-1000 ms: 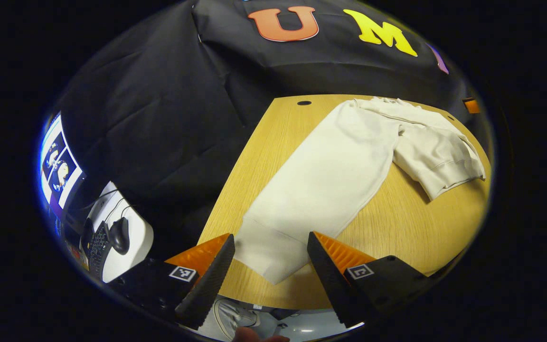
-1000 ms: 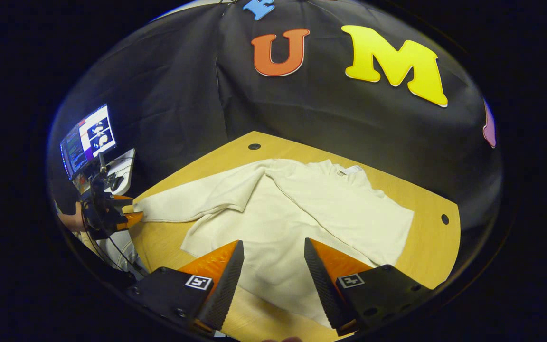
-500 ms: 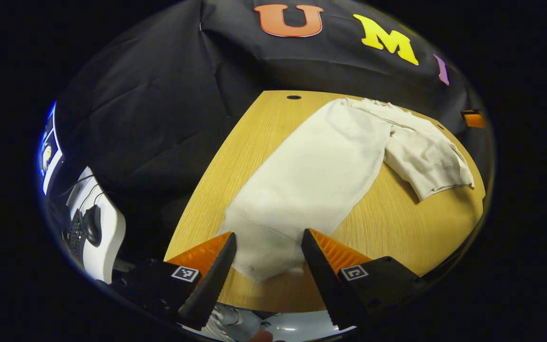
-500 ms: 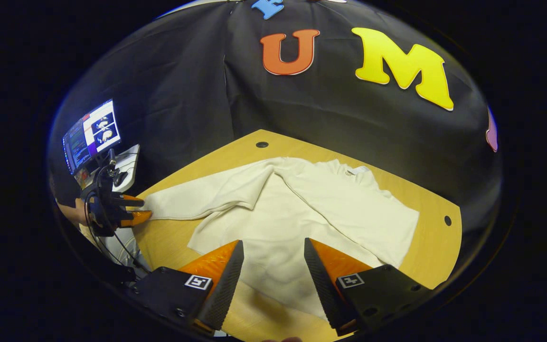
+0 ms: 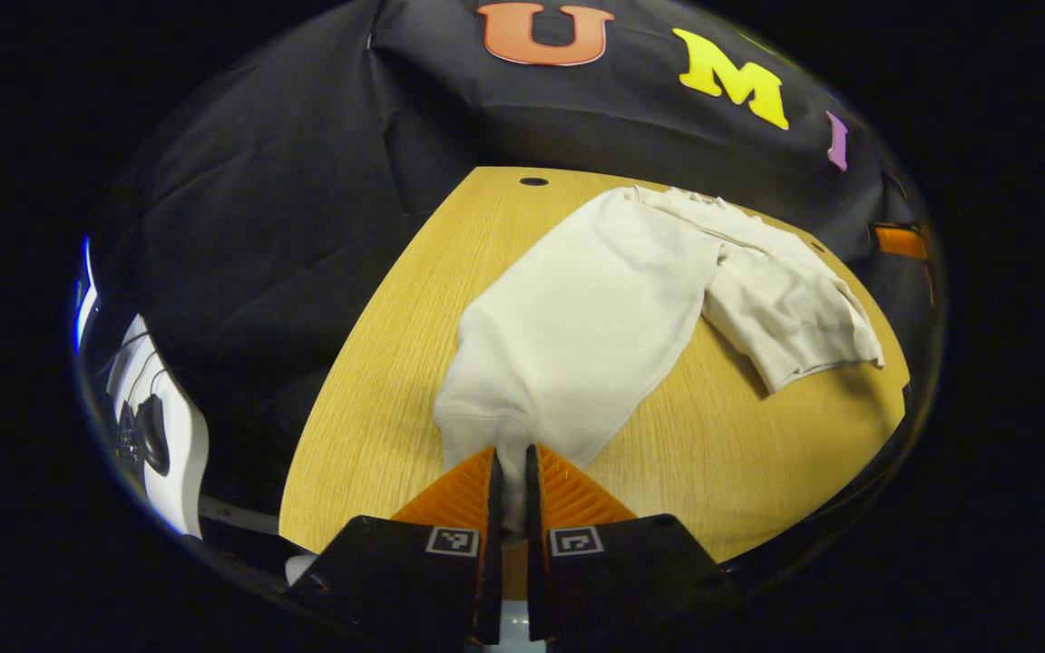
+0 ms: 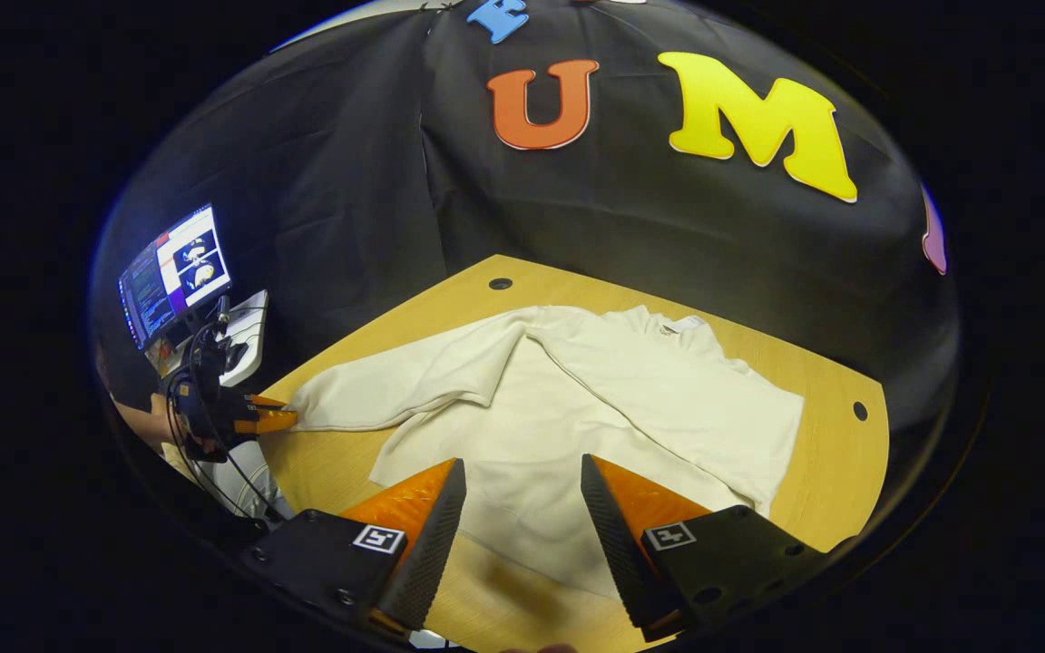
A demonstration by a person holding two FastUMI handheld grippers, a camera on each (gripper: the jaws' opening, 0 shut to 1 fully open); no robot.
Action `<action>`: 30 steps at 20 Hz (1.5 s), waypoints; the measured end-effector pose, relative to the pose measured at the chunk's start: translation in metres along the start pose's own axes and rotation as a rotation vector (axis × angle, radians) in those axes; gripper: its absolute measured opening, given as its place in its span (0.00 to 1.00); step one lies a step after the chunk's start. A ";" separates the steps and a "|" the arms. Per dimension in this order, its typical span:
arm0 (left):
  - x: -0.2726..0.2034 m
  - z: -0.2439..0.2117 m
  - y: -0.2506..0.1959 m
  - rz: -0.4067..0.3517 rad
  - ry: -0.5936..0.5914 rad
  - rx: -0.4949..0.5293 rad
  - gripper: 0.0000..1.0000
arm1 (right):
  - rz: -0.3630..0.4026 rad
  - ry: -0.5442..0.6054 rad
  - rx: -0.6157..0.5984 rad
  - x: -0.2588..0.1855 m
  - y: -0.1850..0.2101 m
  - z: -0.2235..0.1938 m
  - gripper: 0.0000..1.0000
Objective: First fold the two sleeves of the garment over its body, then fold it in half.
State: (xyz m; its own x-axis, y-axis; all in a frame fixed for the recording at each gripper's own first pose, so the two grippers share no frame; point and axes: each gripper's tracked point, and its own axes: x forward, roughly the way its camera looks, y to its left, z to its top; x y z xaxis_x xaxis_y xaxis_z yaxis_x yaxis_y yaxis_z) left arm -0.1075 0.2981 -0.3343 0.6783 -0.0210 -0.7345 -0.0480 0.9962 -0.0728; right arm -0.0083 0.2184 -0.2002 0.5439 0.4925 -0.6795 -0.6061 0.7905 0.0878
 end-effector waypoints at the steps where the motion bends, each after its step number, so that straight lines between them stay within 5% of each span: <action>1: -0.002 0.002 -0.001 -0.011 0.006 -0.018 0.13 | -0.005 -0.002 0.004 -0.002 -0.002 0.000 0.81; 8: -0.023 0.060 -0.018 -0.005 -0.068 -0.005 0.05 | -0.036 -0.040 0.041 -0.018 -0.022 0.005 0.81; 15: -0.034 0.172 -0.041 0.003 -0.199 0.053 0.04 | -0.073 -0.108 0.120 -0.045 -0.055 0.013 0.81; 24: -0.030 0.345 -0.100 0.008 -0.368 0.311 0.04 | -0.184 -0.228 0.311 -0.113 -0.125 0.008 0.81; 30: -0.028 0.433 -0.203 -0.096 -0.468 0.529 0.04 | -0.291 -0.286 0.380 -0.166 -0.176 -0.009 0.81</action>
State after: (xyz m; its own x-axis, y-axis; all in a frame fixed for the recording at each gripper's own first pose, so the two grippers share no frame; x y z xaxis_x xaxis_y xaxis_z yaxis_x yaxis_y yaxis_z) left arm 0.2004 0.1335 -0.0072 0.9108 -0.1908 -0.3662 0.3101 0.9016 0.3015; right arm 0.0025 -0.0056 -0.1095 0.8255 0.2713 -0.4949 -0.1843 0.9584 0.2179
